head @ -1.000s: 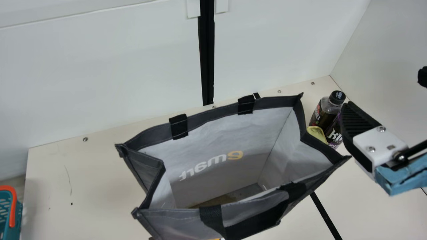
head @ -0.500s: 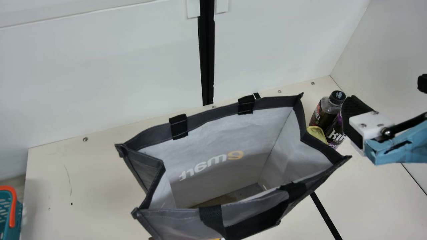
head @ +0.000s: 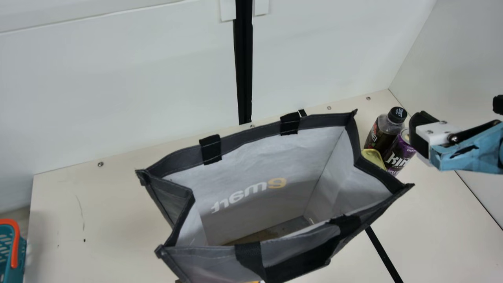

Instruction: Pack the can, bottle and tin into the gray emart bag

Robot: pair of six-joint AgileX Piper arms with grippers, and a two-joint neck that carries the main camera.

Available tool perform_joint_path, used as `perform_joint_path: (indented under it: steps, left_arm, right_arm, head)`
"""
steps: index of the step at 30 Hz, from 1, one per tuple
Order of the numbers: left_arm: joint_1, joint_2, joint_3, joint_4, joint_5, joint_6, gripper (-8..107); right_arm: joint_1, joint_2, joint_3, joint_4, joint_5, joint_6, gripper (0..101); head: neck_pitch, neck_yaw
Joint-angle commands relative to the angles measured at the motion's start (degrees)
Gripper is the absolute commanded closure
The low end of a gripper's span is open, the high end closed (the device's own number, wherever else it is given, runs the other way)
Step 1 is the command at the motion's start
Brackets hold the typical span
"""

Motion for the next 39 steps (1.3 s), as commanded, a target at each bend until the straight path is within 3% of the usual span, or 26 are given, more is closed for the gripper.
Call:
perform_joint_path:
  steps: [1,18,39]
  left_arm:
    - [0.0,0.0,0.0,0.0,0.0,0.0,9]
    - [0.0,0.0,0.0,0.0,0.0,0.0,9]
    - [0.0,0.0,0.0,0.0,0.0,0.0,9]
  right_arm:
    - [-2.13,0.23,0.24,1.07,0.01,-0.71,10]
    - [-6.22,1.39,4.95,1.14,0.01,-1.37,10]
    - [-6.26,1.38,5.08,1.05,0.04,-1.51,10]
  head:
    - [-1.3,-0.05]
    - [-1.3,-0.05]
    - [-1.3,-0.05]
